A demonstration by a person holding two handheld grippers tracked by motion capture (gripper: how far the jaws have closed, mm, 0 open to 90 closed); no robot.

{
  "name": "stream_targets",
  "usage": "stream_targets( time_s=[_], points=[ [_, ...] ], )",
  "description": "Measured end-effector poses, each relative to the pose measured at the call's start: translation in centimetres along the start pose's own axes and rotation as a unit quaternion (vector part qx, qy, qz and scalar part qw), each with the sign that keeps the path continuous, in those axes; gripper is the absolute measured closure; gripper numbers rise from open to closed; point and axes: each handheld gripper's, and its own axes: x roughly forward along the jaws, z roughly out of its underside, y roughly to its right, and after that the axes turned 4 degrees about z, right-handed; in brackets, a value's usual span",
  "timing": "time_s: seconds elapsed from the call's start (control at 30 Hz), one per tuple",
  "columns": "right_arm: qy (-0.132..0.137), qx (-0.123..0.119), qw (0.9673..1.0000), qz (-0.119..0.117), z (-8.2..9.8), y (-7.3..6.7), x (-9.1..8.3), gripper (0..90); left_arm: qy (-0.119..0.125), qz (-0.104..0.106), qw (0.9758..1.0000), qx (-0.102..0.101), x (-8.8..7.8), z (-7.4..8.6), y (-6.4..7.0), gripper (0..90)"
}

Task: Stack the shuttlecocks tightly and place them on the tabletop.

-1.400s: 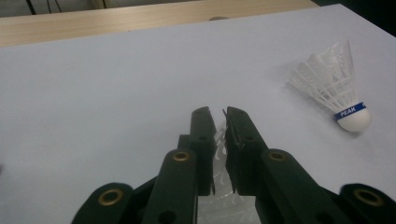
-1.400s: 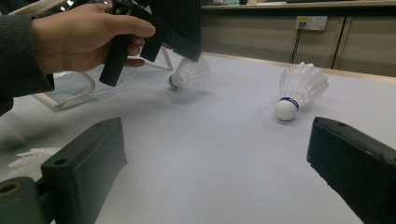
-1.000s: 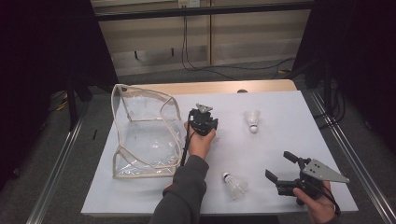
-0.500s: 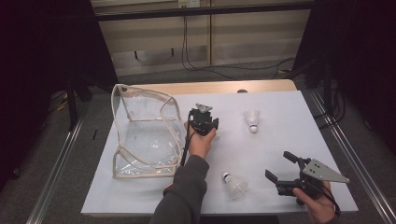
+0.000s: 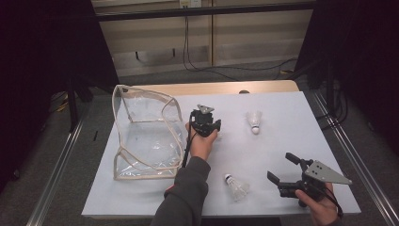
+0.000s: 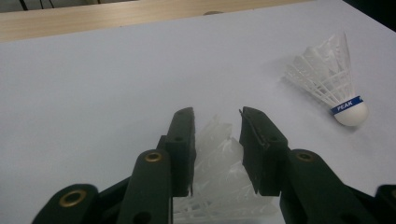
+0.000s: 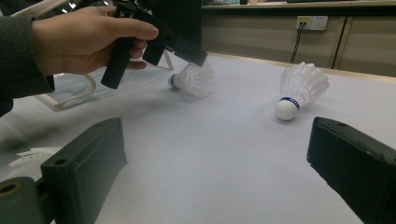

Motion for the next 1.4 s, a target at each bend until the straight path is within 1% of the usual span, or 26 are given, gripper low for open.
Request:
stream_targets(
  time_s=[0.4,0.5,0.57,0.67,0.73,0.83,0.9,0.97,1.1,1.4],
  points=[
    [0.0,0.0,1.0,0.0,0.0,0.01,0.0,3.5,0.0,0.002,1.0,-0.004,0.01,0.01,-0.07,61.4],
    [-0.001,0.0,1.0,0.0,0.01,0.01,0.01,3.5,-0.001,0.002,1.0,-0.004,-0.02,-0.01,-0.12,58.8],
    [-0.001,0.0,1.0,0.0,0.01,0.0,0.01,3.5,0.0,0.002,1.0,-0.007,-0.03,-0.01,-0.12,58.6],
    [-0.001,-0.001,1.0,0.0,0.01,0.0,0.01,3.5,-0.001,0.001,1.0,-0.007,-0.04,0.0,-0.16,57.8],
    [-0.001,-0.001,1.0,0.0,0.0,0.0,-0.01,3.5,0.0,0.0,0.9999,-0.011,-0.03,0.0,-0.12,56.8],
    [-0.001,-0.001,1.0,0.0,0.0,0.0,-0.01,3.5,0.0,0.0,1.0,-0.01,-0.08,-0.03,-0.13,56.2],
    [-0.001,0.0,1.0,-0.001,0.0,-0.01,0.0,3.5,0.0,-0.001,0.9999,-0.013,-0.08,-0.03,-0.12,55.1],
    [-0.001,-0.001,1.0,0.0,-0.01,-0.01,-0.01,3.5,0.0,-0.001,0.9999,-0.015,-0.06,-0.02,-0.14,51.8],
    [-0.001,0.0,1.0,-0.001,0.0,-0.01,0.01,3.5,-0.001,-0.003,0.9999,-0.016,-0.1,-0.02,-0.18,51.2],
    [-0.001,-0.001,1.0,-0.002,0.0,-0.01,0.02,3.6,0.0,0.001,0.9998,-0.018,-0.15,-0.06,-0.16,50.4]
  ],
)
